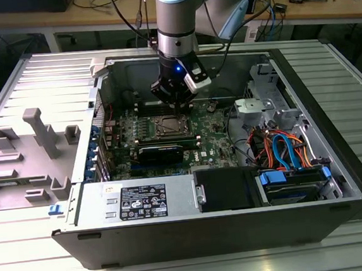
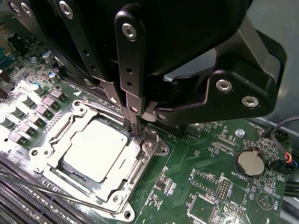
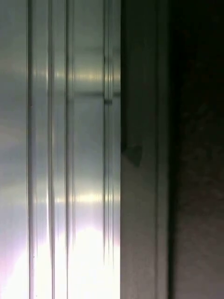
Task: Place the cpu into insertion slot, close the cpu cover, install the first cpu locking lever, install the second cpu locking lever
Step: 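Install the second cpu locking lever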
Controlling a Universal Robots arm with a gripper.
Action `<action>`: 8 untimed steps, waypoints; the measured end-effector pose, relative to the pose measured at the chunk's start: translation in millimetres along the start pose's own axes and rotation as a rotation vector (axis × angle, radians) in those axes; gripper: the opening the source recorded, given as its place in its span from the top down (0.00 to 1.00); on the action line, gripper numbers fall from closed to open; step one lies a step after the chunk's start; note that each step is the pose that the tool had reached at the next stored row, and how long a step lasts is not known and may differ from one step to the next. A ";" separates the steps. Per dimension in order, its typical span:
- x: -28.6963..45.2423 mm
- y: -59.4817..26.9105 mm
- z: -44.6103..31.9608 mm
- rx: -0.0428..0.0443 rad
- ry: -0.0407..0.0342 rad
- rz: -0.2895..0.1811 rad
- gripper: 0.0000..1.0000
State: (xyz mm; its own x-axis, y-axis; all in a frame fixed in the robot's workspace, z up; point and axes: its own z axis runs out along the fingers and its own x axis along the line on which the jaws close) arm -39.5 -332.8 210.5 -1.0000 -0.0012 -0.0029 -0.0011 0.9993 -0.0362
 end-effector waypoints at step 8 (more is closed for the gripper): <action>0.0 -7.1 -3.2 -0.0082 -0.0001 0.000 0.89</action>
State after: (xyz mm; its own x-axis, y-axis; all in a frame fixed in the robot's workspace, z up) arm -39.5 -339.8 214.0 -1.0000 -0.0012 -0.0030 -0.0011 0.9996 -0.0280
